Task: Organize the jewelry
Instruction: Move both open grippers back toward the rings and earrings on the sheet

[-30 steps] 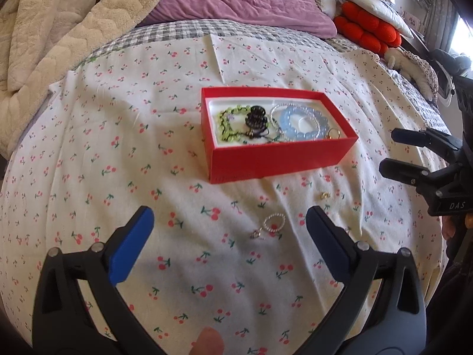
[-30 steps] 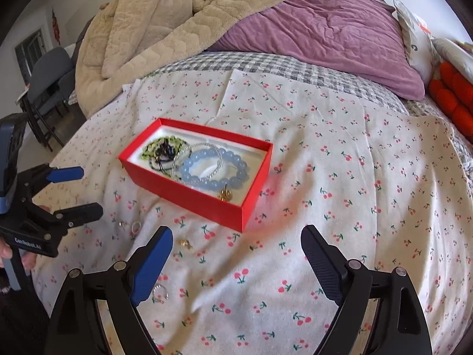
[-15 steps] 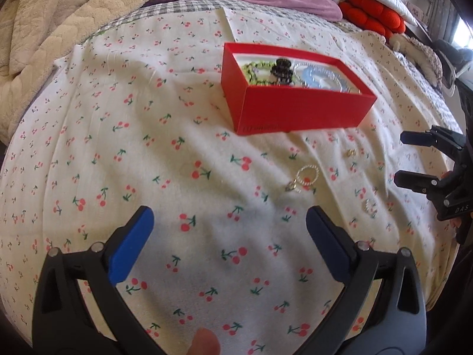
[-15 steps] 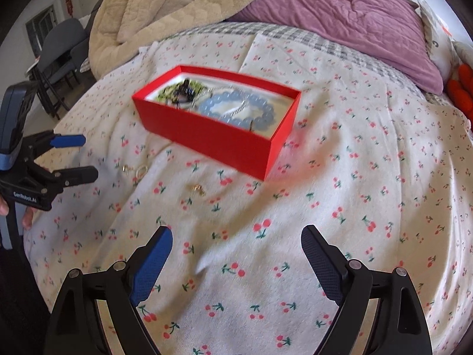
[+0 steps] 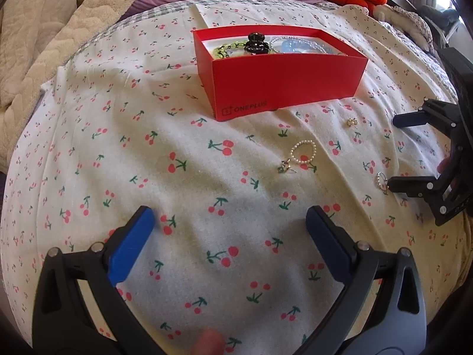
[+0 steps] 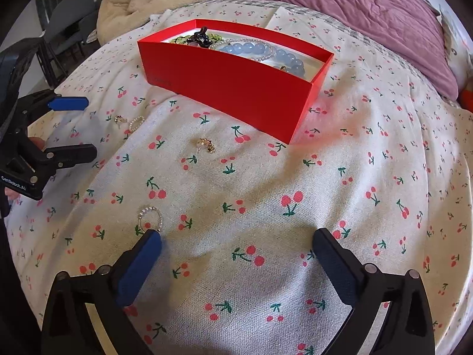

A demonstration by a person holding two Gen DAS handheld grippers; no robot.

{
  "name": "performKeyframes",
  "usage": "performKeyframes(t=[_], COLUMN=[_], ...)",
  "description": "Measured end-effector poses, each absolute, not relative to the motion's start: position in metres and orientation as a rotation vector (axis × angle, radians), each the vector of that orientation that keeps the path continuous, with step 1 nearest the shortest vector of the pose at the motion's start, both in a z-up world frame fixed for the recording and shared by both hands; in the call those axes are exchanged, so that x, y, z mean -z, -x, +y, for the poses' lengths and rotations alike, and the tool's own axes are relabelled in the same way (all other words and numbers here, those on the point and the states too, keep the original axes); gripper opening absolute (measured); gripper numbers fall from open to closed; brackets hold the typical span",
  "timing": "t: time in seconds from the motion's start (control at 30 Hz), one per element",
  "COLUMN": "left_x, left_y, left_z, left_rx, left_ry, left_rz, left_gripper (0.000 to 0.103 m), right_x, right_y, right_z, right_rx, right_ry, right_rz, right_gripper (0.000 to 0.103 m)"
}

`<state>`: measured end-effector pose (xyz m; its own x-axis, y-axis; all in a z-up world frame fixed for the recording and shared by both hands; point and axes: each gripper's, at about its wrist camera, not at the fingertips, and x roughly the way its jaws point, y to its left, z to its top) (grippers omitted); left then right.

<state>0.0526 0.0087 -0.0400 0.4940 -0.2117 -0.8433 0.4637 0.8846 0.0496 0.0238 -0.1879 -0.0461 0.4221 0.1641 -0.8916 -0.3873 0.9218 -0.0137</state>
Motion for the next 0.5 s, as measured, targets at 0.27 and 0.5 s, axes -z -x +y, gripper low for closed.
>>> performKeyframes(t=[0.27,0.5], left_x=[0.036,0.033], left_y=[-0.056,-0.061], left_z=[-0.004,-0.01], left_rx=[0.49,0.551], left_ry=[-0.282,-0.277], left_rz=[0.975,0.956], left_gripper=[0.087,0.057], right_x=[0.035,0.022], right_y=[-0.039,-0.048], right_z=[-0.188,-0.177], right_rx=[-0.364,-0.403], right_ry=[0.182,0.183], right_rz=[1.078,1.046], right_gripper=[0.096,0.076])
